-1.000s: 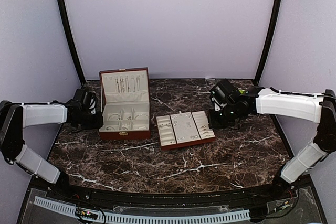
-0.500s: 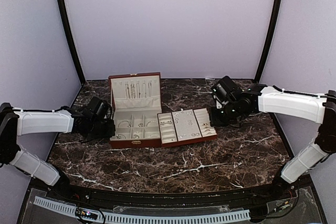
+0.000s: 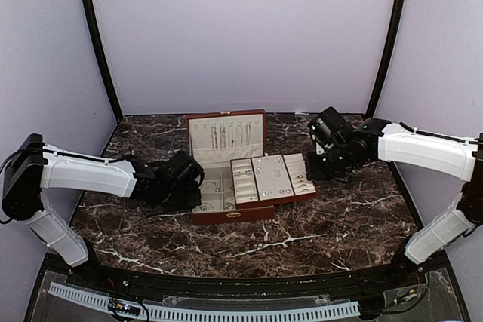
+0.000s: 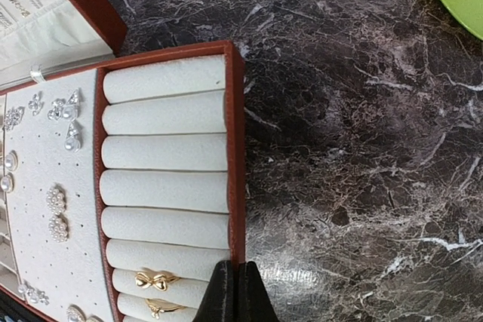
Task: Organize the mixed jewelry
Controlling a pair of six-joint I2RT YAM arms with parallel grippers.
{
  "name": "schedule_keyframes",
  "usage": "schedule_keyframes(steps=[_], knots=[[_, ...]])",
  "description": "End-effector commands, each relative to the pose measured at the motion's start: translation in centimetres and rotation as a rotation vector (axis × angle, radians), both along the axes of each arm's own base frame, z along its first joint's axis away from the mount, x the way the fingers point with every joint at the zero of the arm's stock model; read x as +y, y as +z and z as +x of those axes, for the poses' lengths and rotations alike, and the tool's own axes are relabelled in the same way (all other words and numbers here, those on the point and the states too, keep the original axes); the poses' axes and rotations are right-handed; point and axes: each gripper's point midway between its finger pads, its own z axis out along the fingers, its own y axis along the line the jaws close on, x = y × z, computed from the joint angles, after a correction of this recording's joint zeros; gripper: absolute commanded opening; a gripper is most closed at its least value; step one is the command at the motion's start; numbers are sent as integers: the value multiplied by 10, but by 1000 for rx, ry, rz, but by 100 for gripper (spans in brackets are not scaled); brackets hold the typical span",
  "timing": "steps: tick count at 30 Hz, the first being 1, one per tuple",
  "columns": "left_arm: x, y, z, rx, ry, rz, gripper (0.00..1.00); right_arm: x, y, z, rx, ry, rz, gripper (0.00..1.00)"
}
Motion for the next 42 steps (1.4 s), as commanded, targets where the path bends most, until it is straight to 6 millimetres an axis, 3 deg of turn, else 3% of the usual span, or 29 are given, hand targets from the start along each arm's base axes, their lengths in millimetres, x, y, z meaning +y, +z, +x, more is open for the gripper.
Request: schedule_keyframes(steps=[1,5,9,14,24,28,35,42], knots=[[-50,3,-17,81,-9,-155,0,5,18,4,-54,-24,62,0],[-67,1,-21,94,-33,-166,2,4,14,-1,-43,-24,56,0],[-72,6,-23,84,-50,-171,18,5,9,-4,-29,-23,47,0],[-56,22,-21,40,-37,-126,40,7,12,-3,-26,-27,52,0],[-29,62,-16,-72,-115,-124,64,6,6,3,-24,-39,0,0],[-5,76,-3,-121,-138,-166,66,8,4,7,-28,-37,-34,0],[47,121,23,-271,-172,-179,72,14,0,15,-31,-43,-72,0],[95,145,47,-335,-226,-122,74,19,-3,24,-30,-57,-104,0]])
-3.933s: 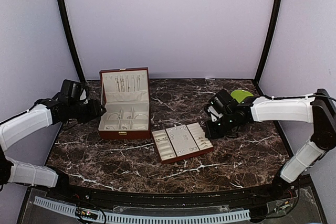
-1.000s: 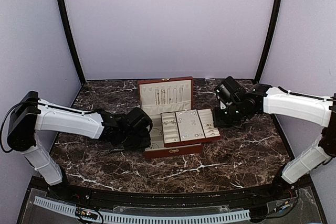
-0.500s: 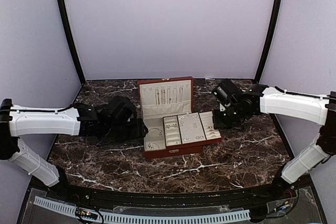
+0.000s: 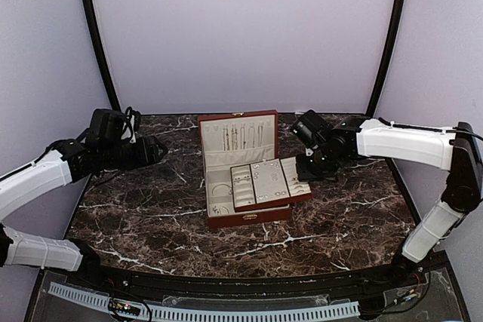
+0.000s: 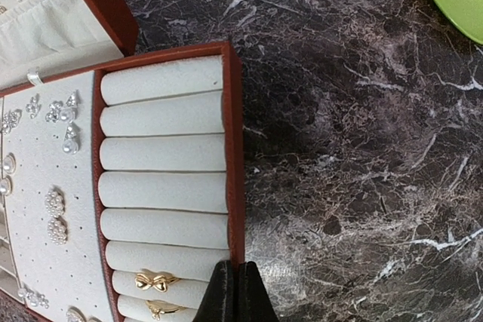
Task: Organize the mixed jewelry
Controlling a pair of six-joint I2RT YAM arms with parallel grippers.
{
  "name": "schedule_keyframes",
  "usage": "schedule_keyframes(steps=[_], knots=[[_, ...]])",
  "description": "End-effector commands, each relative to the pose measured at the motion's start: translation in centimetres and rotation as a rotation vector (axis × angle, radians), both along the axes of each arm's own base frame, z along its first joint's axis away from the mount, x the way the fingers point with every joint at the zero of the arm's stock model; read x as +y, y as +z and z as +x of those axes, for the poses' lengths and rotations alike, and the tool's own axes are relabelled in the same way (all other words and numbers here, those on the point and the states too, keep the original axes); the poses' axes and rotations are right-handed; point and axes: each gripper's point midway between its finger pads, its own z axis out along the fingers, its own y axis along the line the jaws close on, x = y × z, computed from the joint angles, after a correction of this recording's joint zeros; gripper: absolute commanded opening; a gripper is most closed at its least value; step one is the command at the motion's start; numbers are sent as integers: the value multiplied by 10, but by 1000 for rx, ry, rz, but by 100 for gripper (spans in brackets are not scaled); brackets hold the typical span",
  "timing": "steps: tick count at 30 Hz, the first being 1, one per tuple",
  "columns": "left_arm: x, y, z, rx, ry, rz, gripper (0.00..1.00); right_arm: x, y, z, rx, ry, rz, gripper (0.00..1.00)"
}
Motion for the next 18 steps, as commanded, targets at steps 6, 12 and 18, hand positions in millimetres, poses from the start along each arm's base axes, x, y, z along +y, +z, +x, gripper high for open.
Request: schedule_keyframes(steps=[6,12,18], knots=[[39,10,25,-82,-106,127,75,16,12,16,-45,-13,3,0],[58,-11,37,-85,-77,189,74,25,8,12,-29,4,-21,0],[61,-15,37,-77,-73,204,73,45,5,12,-23,14,13,0]])
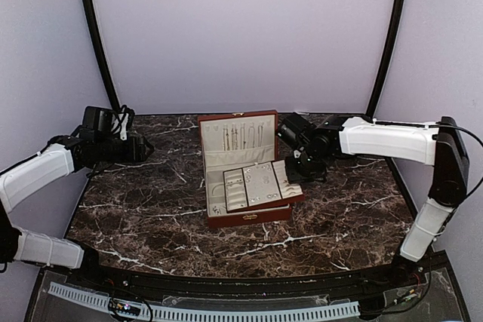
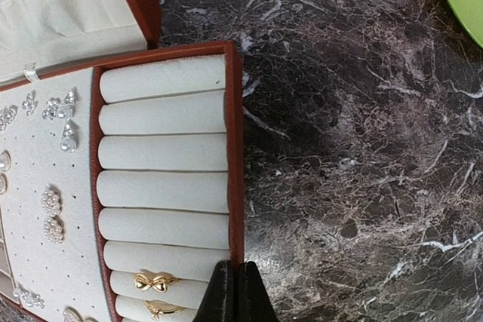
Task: Organize the mixed jewelry
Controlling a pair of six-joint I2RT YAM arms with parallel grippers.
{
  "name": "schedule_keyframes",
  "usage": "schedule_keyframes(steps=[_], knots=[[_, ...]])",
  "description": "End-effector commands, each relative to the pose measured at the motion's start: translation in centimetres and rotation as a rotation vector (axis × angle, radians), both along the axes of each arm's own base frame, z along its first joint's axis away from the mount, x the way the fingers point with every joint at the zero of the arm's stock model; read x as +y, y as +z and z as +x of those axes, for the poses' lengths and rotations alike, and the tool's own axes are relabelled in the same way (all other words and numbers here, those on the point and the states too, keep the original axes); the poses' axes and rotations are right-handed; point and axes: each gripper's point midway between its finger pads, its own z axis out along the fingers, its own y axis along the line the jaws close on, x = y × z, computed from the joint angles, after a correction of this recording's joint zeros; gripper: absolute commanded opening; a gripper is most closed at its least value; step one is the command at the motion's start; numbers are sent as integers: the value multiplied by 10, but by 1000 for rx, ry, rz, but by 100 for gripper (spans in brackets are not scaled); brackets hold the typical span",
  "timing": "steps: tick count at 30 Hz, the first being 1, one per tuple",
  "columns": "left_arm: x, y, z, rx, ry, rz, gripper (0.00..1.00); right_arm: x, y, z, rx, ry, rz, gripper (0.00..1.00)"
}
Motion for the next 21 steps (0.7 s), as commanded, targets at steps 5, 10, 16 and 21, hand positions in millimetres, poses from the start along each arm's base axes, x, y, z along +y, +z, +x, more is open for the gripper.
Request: schedule_keyframes(steps=[5,10,16,21], knots=[[6,7,2,-51,0,32,72,46,12,11,-44,12,84,0],[4,7,2,-47,-4,18,72,70,9,11,-43,37,98,0],[3,7,1,-45,-11,8,72,92,4,11,-40,51,123,0],[2,9,1,-50,-13,6,72,94,0,9,-41,49,118,0]])
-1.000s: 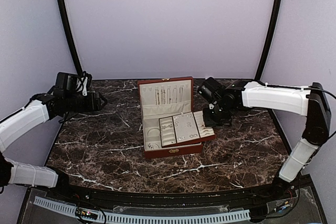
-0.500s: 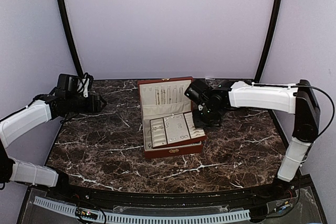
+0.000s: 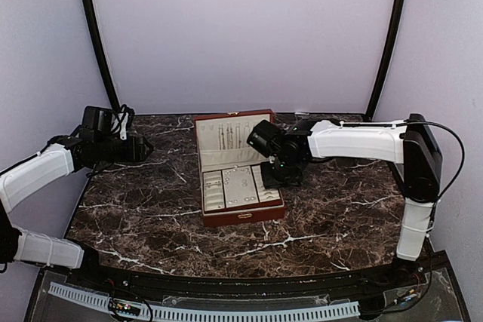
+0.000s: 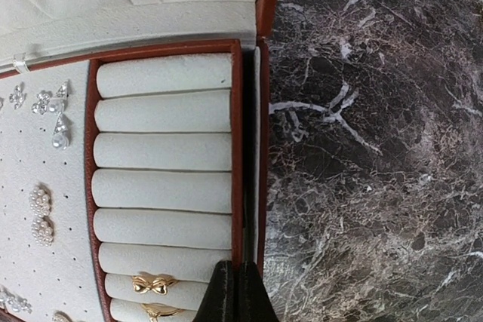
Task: Organize the mixed jewelry
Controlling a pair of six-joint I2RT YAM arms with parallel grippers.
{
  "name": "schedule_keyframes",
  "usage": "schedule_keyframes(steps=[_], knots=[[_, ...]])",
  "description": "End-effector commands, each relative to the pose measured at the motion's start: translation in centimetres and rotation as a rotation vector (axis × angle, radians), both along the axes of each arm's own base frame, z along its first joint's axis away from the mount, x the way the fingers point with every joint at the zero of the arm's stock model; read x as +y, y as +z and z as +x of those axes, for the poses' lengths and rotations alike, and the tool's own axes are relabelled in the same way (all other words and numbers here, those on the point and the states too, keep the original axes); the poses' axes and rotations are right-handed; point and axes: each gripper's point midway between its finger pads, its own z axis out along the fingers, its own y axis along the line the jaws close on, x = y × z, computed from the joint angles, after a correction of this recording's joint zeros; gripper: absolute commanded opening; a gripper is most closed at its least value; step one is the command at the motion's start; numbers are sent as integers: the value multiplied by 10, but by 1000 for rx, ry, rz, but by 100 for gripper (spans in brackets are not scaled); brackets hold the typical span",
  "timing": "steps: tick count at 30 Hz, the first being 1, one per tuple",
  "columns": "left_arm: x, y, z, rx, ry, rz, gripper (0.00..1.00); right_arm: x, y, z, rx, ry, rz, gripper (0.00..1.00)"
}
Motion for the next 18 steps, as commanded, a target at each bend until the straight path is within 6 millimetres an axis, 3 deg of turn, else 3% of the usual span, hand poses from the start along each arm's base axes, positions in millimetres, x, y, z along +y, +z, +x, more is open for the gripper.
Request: schedule_keyframes(steps=[1,8,12,18], knots=[[0,8,-2,-37,-8,-8,72,30,20,9,-64,1,113,0],[1,9,-2,-39,-8,-9,72,26,25,9,-81,-5,109,1],[0,9,-3,-43,-11,-8,72,20,30,10,-97,-12,94,27],[-5,15,-5,-76,-52,-19,76,2,51,9,-153,-35,76,50]])
